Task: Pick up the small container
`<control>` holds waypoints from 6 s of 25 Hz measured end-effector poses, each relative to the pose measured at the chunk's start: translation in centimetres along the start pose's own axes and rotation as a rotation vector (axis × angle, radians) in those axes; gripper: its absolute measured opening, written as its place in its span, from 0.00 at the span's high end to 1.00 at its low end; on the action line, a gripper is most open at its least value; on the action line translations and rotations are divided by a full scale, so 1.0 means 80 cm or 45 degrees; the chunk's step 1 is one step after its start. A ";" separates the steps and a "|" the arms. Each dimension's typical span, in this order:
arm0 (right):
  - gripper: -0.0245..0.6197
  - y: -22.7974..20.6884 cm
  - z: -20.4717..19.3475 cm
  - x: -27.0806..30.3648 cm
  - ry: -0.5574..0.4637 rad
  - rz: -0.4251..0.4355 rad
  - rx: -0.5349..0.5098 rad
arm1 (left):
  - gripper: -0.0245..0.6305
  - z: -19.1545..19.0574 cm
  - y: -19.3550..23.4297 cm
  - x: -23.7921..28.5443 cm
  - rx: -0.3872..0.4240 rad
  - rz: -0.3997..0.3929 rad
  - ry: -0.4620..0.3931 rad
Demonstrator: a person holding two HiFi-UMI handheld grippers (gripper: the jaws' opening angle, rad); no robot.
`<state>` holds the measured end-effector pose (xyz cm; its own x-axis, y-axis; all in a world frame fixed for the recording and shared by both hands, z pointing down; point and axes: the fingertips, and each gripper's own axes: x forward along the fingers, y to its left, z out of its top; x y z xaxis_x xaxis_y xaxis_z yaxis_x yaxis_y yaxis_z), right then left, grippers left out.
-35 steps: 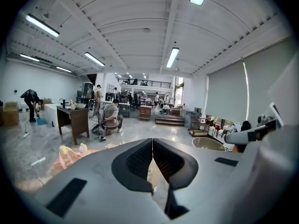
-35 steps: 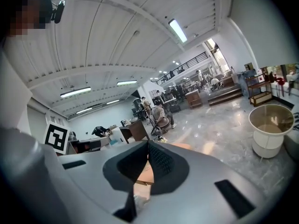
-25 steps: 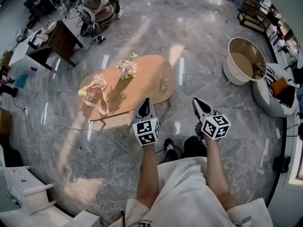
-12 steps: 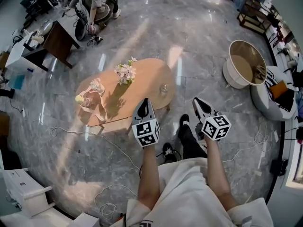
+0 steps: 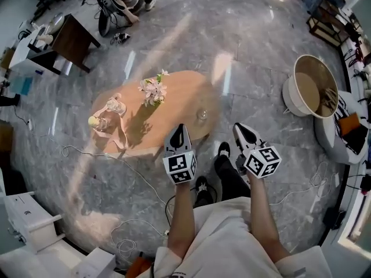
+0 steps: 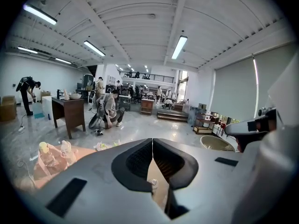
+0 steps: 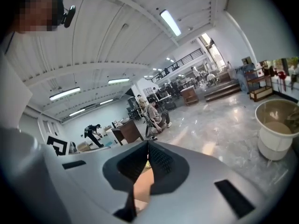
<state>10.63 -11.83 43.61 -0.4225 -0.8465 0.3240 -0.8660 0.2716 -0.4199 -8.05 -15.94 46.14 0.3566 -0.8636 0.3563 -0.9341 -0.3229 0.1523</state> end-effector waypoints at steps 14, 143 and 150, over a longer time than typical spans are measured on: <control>0.85 -0.097 -0.068 0.090 0.218 0.071 0.029 | 0.95 -0.115 -0.039 0.138 0.054 -0.025 0.161; 0.85 -0.065 -0.118 0.073 0.184 -0.031 -0.333 | 0.45 -0.205 -0.083 0.165 0.363 -0.289 0.410; 0.85 -0.039 -0.104 0.029 0.189 -0.096 -0.385 | 0.45 -0.169 -0.102 0.119 0.326 -0.342 0.408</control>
<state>10.12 -10.82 52.72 -0.3692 -0.7997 0.4735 -0.9270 0.3527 -0.1272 3.20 -16.27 60.71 0.5352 -0.5873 0.6072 -0.7681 -0.6375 0.0603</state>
